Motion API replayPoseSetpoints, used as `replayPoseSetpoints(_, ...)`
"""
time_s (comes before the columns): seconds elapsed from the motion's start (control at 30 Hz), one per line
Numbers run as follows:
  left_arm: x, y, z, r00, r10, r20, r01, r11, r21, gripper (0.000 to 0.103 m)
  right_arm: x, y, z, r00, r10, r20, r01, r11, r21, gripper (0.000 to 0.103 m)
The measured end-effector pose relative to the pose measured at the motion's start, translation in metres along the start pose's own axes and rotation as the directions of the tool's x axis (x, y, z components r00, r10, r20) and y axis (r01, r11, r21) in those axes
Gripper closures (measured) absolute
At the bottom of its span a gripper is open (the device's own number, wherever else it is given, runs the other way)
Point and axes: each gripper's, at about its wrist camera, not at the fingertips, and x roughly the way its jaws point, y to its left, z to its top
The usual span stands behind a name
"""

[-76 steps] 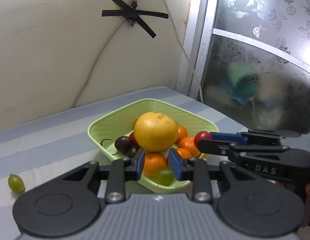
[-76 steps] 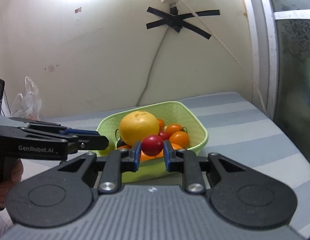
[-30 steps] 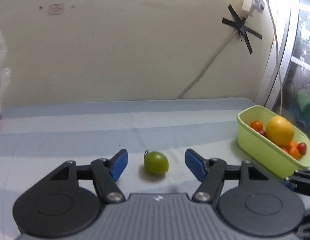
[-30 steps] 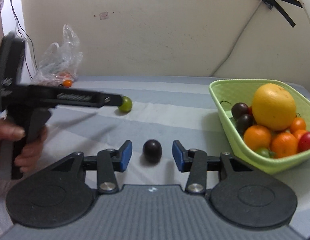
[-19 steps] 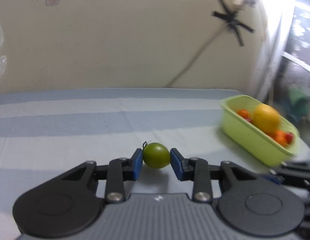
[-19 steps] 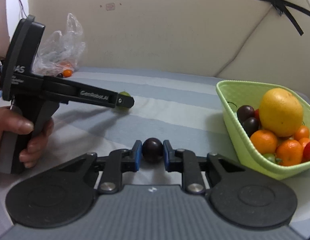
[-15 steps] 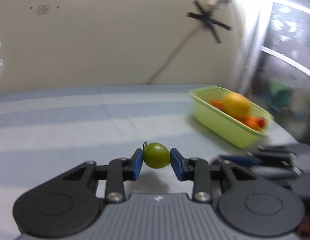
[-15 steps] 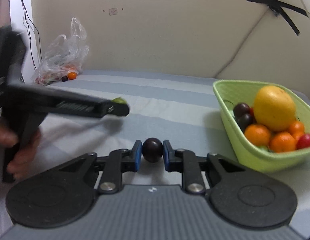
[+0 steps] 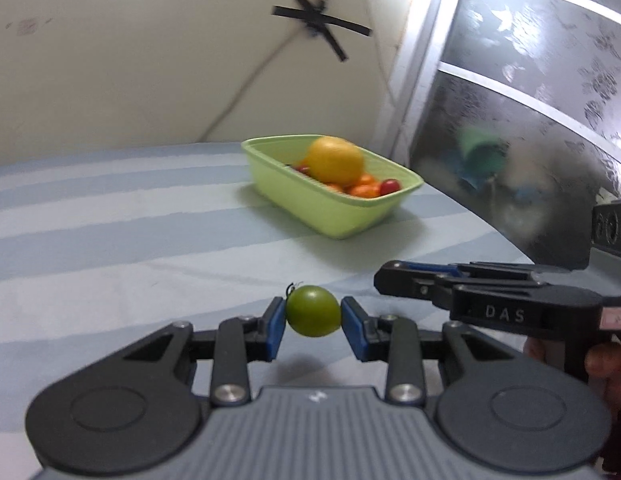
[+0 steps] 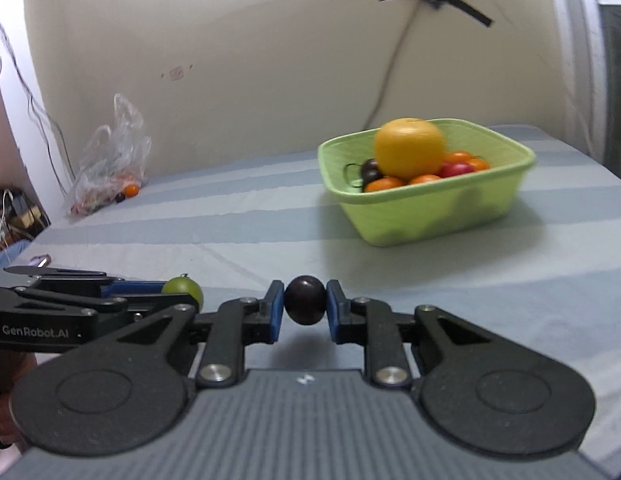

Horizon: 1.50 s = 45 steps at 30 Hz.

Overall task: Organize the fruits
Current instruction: 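Carry both fruits over the green basket and open both tools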

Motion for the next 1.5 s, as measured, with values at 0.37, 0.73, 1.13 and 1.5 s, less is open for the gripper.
replayPoseSetpoints(0.37, 0.038, -0.034, 0.062, 0.999, -0.034, 0.03, 0.031, 0.995, 0.091, 0.072, -0.021, -0.04, 0.017, 0.991, -0.033, 0.128, 0.027, 0.999, 0.046, 0.078)
replayPoseSetpoints(0.73, 0.104, -0.011, 0.115, 0.999, 0.032, 0.023, -0.034, 0.998, 0.055, 0.072, 0.018, -0.086, 0.072, 0.974, -0.113, 0.194, 0.11, 0.994, 0.029, 0.078)
replayPoseSetpoints(1.13, 0.124, -0.002, 0.109, 0.999, 0.045, 0.007, -0.046, 0.998, 0.047, 0.054, 0.055, -0.1, 0.084, 0.98, -0.151, 0.127, 0.153, 0.988, -0.003, 0.077)
replayPoseSetpoints(1.5, 0.082, -0.015, 0.098, 0.995, 0.078, 0.068, -0.082, 0.995, 0.065, 0.041, 0.04, -0.09, 0.084, 0.973, -0.169, 0.159, 0.168, 0.986, 0.017, 0.062)
